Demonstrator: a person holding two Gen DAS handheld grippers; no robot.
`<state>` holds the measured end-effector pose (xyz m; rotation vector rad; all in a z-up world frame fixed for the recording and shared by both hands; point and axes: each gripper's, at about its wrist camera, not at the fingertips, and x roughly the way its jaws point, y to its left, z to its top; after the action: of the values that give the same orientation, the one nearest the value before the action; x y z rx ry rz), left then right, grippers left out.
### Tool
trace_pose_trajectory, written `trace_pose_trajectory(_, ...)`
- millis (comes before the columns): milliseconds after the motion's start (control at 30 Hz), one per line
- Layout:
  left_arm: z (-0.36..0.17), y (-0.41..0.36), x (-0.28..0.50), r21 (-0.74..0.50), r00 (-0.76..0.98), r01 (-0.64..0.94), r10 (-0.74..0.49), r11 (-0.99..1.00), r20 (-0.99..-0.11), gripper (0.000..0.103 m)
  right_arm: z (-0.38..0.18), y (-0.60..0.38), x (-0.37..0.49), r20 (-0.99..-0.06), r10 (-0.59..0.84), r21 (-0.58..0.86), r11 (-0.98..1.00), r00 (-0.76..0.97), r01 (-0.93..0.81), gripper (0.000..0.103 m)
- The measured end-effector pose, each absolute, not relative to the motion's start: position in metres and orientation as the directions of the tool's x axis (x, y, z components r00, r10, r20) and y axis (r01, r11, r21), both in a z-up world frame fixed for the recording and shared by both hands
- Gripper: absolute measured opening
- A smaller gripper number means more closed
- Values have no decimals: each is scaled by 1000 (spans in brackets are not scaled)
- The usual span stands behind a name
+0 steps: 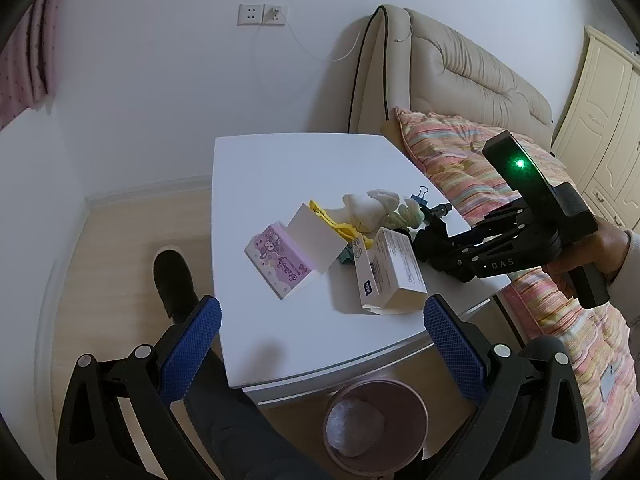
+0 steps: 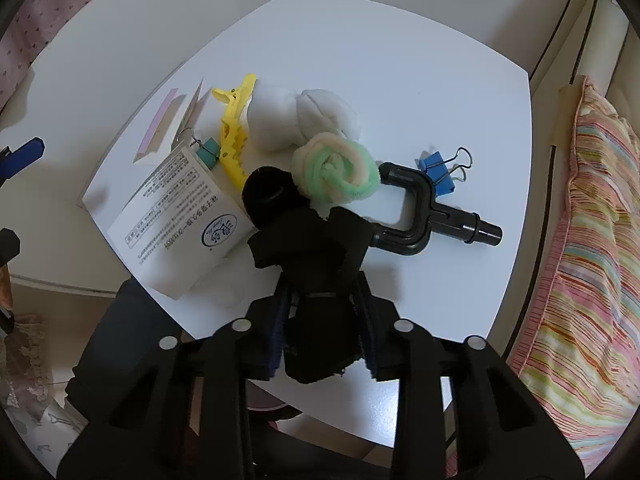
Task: Collect trash
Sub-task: 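Reach the right gripper down to the black sock and close on it, then lift the black sock with the right gripper while the left gripper grasps the white MEN box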
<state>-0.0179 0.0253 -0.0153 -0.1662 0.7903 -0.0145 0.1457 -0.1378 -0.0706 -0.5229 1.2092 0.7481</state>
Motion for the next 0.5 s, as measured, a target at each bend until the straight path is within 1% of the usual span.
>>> trace_pose_trajectory(233,-14,23,-17,-157,703,-42,-82,987,-706,97,-64,-145,136,-942,274,44,676,195,-736,25)
trace_pose_trajectory(500,-10,15,-9,-156,699,-18,-100,988,-708,97,-33,-164,128,-886,381,111,727,264,-678,25)
